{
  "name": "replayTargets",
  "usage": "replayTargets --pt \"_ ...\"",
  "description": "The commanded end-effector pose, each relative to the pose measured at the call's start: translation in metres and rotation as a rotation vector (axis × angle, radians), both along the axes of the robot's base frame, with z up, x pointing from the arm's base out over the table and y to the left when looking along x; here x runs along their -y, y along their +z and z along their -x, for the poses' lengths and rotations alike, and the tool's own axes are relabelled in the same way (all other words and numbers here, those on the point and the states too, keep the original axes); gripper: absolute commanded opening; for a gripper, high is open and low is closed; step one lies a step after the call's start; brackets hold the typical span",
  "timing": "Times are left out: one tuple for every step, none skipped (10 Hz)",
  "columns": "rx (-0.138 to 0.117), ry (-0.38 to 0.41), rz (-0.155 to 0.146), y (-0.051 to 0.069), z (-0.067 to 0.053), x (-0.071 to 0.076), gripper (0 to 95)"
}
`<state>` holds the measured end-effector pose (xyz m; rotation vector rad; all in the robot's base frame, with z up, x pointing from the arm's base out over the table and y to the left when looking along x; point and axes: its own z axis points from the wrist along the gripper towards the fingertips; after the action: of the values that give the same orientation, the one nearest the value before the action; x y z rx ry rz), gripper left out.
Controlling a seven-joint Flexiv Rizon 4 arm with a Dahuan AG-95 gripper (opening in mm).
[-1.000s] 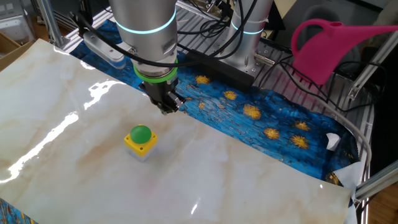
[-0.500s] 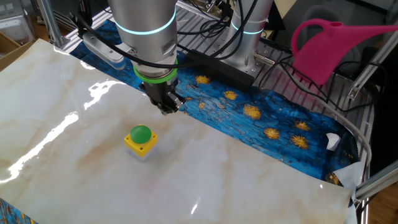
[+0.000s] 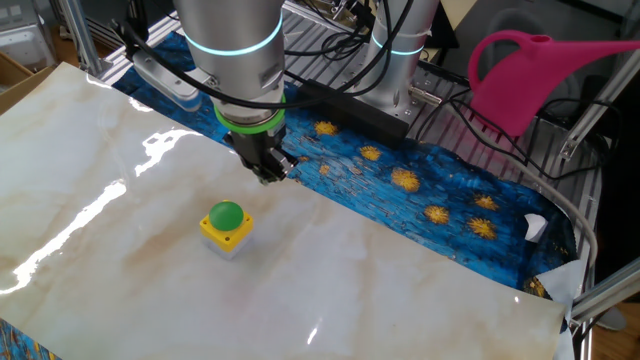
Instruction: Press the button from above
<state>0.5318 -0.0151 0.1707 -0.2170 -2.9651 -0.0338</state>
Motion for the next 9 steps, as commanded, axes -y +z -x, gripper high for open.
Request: replayTargets --pt "0.011 0.011 0.009 0.0 0.0 0.001 0.0" --pt "0.032 0.019 0.01 0.0 0.0 0.001 0.0" --pt "0.054 0.034 0.009 0.0 0.0 0.001 0.0" --pt "0.121 0.032 0.009 0.0 -0.001 0.001 0.0" --pt "0.195 0.034 0.013 0.0 -0.003 0.001 0.0" --pt "0.229 0.034 0.015 0.001 -0.006 0.001 0.0" --pt "0.268 0.033 0.023 0.002 -0.009 0.001 0.0" --pt "0.288 0.03 0.032 0.002 -0.01 0.0 0.0" --pt "0.289 0.026 0.045 0.003 -0.011 0.0 0.0"
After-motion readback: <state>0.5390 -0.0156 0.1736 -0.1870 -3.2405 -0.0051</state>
